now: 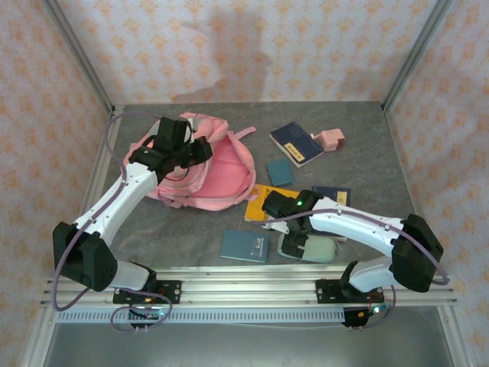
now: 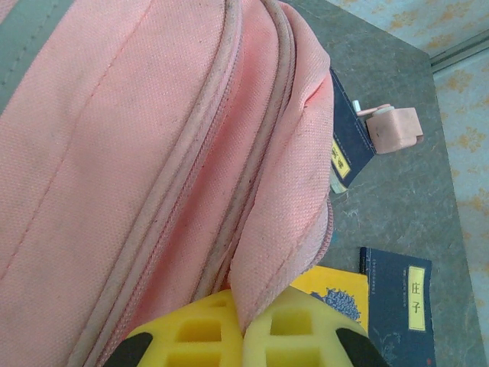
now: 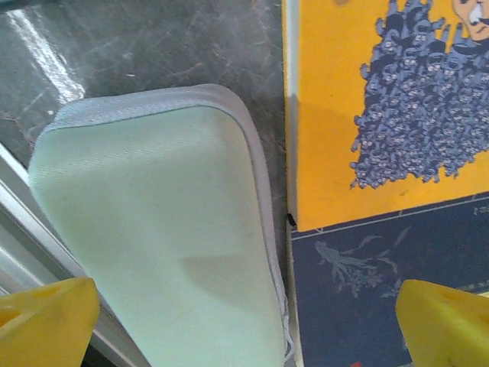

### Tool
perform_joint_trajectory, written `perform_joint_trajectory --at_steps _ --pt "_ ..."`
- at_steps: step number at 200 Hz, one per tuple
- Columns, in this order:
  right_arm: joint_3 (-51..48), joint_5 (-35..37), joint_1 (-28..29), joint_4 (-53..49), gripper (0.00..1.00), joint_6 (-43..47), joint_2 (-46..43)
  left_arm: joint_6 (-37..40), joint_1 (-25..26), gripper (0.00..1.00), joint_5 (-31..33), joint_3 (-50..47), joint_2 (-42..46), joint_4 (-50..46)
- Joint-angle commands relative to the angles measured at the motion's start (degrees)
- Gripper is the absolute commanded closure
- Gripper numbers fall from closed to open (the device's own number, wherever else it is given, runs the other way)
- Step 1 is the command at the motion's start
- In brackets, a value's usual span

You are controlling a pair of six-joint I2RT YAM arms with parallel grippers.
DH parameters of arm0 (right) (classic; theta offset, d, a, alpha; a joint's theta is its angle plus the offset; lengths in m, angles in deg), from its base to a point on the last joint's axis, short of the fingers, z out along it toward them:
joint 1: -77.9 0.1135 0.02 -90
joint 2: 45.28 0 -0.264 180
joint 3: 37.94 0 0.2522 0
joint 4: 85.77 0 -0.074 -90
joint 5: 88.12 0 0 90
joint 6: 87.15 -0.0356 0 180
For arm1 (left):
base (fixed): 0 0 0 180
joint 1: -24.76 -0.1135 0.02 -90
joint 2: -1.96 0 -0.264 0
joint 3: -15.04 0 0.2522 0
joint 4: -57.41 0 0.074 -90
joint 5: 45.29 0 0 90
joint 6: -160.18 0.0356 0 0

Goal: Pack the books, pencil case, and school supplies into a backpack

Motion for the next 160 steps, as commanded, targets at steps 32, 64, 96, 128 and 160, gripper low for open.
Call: perform_joint_trajectory --at_steps 32,64,96,128,160 --pt "-2.49 -4.23 0.44 1.26 0.01 1.29 -0.50 0.53 -1.33 1.00 2.65 0.54 2.18 0.35" --pt "-2.63 -4.10 0.41 2.93 0.01 0.51 1.04 0.53 -1.30 1.00 2.56 0.57 2.27 0.44" --pt "-1.78 -3.79 0.40 3.71 0.01 0.02 3.68 0.53 -1.35 1.00 2.40 0.67 2.14 0.38" --pt "-0.74 -4.45 0.39 4.74 0.01 -0.80 7.30 1.90 -1.32 1.00 2.72 0.85 2.44 -0.04" --pt "-0.44 -4.41 0.47 5.94 0.01 -1.12 10.49 2.23 -1.36 1.00 2.90 0.90 2.69 -0.09"
